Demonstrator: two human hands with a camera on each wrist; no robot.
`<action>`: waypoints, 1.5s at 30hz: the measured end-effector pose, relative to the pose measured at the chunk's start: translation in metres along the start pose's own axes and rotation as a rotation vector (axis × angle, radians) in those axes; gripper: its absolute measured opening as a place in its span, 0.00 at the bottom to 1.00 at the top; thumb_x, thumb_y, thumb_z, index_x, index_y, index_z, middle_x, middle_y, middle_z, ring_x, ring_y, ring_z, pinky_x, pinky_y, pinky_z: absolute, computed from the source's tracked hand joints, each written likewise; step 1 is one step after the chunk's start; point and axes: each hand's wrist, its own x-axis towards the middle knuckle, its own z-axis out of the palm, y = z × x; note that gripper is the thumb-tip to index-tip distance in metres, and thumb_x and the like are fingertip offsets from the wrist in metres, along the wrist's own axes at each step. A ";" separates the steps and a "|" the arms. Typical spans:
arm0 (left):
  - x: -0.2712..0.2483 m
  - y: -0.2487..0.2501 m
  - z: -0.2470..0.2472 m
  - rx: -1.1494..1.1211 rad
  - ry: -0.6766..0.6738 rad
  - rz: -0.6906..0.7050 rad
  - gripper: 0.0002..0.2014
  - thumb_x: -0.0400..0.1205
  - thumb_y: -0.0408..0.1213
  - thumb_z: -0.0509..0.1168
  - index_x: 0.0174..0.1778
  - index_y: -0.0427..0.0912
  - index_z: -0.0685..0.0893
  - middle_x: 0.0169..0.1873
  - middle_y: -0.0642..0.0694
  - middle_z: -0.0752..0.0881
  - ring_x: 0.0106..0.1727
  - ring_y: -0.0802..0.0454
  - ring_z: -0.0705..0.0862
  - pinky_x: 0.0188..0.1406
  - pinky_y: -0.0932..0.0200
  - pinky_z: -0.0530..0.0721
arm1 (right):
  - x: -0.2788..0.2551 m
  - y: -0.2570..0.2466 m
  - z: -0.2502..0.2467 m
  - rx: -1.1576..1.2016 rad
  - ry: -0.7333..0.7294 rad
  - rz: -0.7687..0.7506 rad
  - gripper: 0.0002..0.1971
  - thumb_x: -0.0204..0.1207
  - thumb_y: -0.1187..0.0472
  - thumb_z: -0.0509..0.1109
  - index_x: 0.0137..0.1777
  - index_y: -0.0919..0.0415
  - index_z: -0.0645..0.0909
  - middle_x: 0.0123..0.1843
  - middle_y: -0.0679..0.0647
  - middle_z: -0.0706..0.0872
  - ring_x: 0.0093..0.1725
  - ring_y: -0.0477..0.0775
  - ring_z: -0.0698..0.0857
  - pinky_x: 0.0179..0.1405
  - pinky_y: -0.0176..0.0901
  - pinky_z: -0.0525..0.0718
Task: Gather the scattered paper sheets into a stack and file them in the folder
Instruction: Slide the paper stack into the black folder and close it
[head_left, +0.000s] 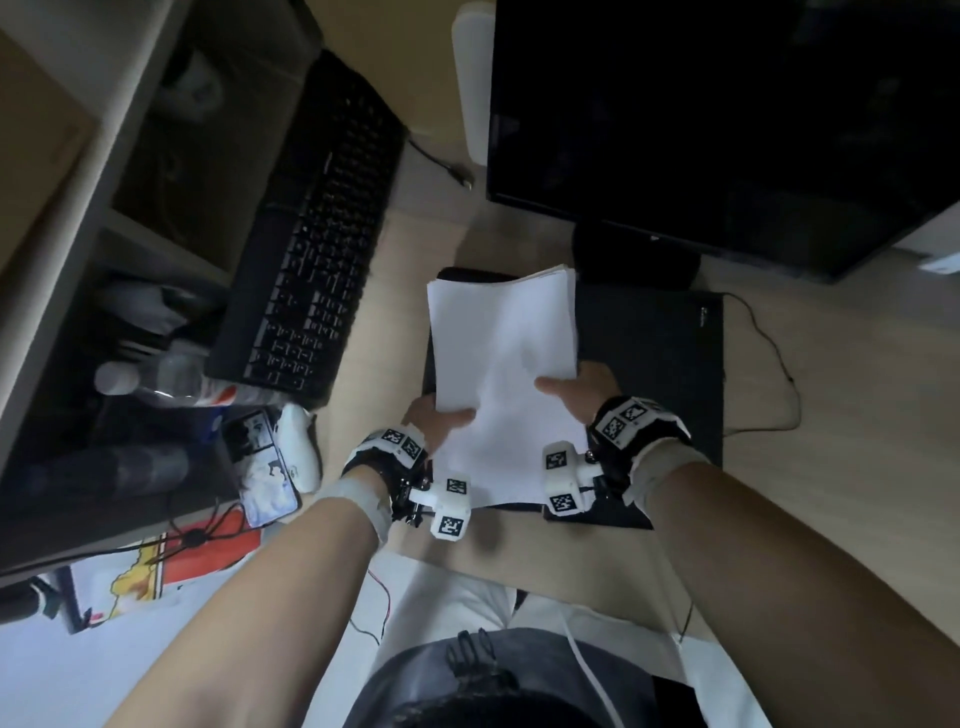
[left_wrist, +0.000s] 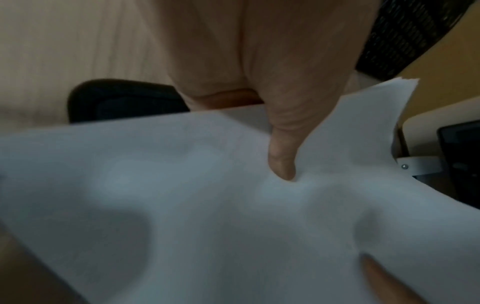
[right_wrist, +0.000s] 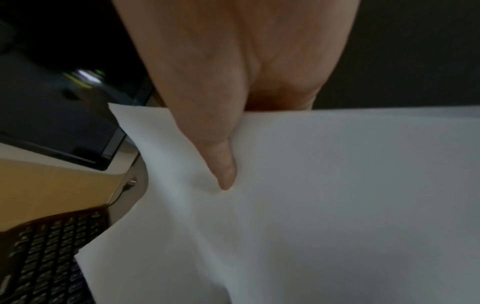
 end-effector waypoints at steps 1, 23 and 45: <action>0.002 -0.002 -0.002 -0.001 0.000 0.011 0.28 0.78 0.37 0.73 0.73 0.34 0.76 0.66 0.37 0.83 0.67 0.39 0.81 0.63 0.55 0.74 | 0.001 0.002 0.000 -0.038 0.024 0.007 0.14 0.76 0.47 0.73 0.40 0.57 0.82 0.38 0.52 0.85 0.42 0.57 0.83 0.43 0.44 0.79; 0.035 -0.029 -0.015 0.007 0.063 0.175 0.38 0.72 0.32 0.77 0.79 0.44 0.71 0.64 0.42 0.85 0.65 0.41 0.82 0.70 0.45 0.77 | 0.017 0.031 0.015 -0.395 0.526 0.311 0.65 0.58 0.38 0.82 0.85 0.53 0.41 0.86 0.62 0.44 0.85 0.64 0.43 0.69 0.85 0.61; 0.038 -0.030 -0.012 0.020 0.141 0.121 0.31 0.73 0.40 0.77 0.71 0.37 0.77 0.61 0.39 0.86 0.63 0.40 0.84 0.57 0.58 0.77 | 0.023 0.033 0.018 -0.496 0.553 0.248 0.68 0.55 0.34 0.81 0.86 0.54 0.40 0.86 0.62 0.42 0.85 0.63 0.44 0.69 0.84 0.59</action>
